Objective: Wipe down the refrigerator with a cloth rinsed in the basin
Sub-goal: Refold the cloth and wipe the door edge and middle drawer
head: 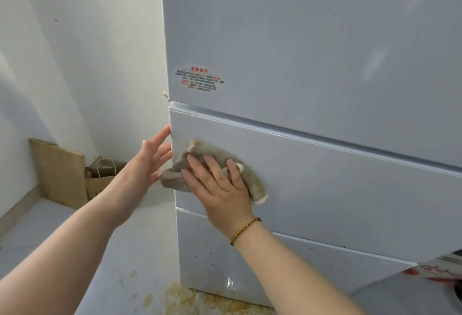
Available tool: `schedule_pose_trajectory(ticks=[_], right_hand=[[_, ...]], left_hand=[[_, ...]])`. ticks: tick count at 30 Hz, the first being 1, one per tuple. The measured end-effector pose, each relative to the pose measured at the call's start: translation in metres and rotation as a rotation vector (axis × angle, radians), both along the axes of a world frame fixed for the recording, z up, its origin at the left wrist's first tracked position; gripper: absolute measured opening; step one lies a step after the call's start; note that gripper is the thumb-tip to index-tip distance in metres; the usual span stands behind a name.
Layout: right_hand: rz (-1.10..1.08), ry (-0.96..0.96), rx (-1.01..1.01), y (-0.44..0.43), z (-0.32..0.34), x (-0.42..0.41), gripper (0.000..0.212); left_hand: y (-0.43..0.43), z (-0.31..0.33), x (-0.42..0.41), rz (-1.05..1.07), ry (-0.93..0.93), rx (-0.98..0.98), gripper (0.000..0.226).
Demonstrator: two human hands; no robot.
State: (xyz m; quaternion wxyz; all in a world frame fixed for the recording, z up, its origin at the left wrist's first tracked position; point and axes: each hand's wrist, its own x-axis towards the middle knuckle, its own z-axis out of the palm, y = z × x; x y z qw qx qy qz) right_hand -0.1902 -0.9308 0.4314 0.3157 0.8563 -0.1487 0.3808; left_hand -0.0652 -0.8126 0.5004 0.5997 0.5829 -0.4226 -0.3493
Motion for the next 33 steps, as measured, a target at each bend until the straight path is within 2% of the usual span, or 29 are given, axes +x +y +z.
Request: schedule_pose_trajectory(ticks=[5, 6, 8, 11, 14, 16, 18, 20, 22, 24, 26, 28, 30, 33], right_hand=[[-0.019, 0.46, -0.05, 0.005, -0.046, -0.008, 0.067], [-0.009, 0.494, -0.064, 0.005, -0.045, -0.009, 0.07], [0.028, 0.495, -0.088, 0.002, -0.034, -0.014, 0.061], [0.041, 0.307, -0.09, -0.003, -0.001, -0.023, 0.062], [0.07, 0.072, -0.082, -0.004, 0.042, -0.022, 0.041], [0.08, -0.074, -0.072, -0.003, 0.058, -0.013, 0.036], [0.077, -0.155, -0.054, -0.001, 0.059, -0.002, 0.036], [0.061, -0.152, -0.079, -0.001, 0.049, 0.004, 0.038], [0.049, -0.072, -0.133, -0.004, 0.035, 0.007, 0.039], [0.04, 0.061, -0.168, -0.002, 0.016, 0.007, 0.041], [0.004, 0.198, -0.143, 0.0, -0.011, 0.006, 0.044], [-0.048, 0.376, -0.086, 0.003, -0.041, 0.002, 0.05], [-0.104, 0.597, -0.077, 0.006, -0.062, -0.005, 0.066], [-0.091, 0.766, -0.071, 0.003, -0.073, -0.016, 0.086]], left_hand=[[0.003, 0.003, 0.005, -0.004, -0.108, 0.023, 0.067], [0.005, 0.002, 0.006, -0.007, -0.109, 0.03, 0.069], [0.006, 0.002, 0.004, -0.025, -0.093, 0.038, 0.072], [0.009, 0.007, -0.002, -0.036, -0.079, 0.033, 0.068], [0.009, 0.011, -0.003, -0.019, -0.022, 0.065, 0.04], [0.008, 0.01, -0.001, -0.014, -0.019, 0.077, 0.029], [0.008, 0.008, 0.0, -0.026, -0.028, 0.074, 0.03], [0.008, 0.007, 0.006, -0.04, -0.033, 0.066, 0.037], [0.006, 0.011, 0.018, -0.051, -0.019, 0.051, 0.056], [0.004, 0.02, 0.028, -0.076, -0.082, 0.049, 0.078], [0.003, 0.024, 0.031, -0.101, -0.142, 0.054, 0.086], [0.004, 0.02, 0.023, -0.091, -0.151, 0.054, 0.068], [0.006, 0.013, 0.013, -0.034, -0.135, 0.056, 0.047], [0.006, 0.006, 0.002, 0.057, -0.108, 0.016, 0.042]])
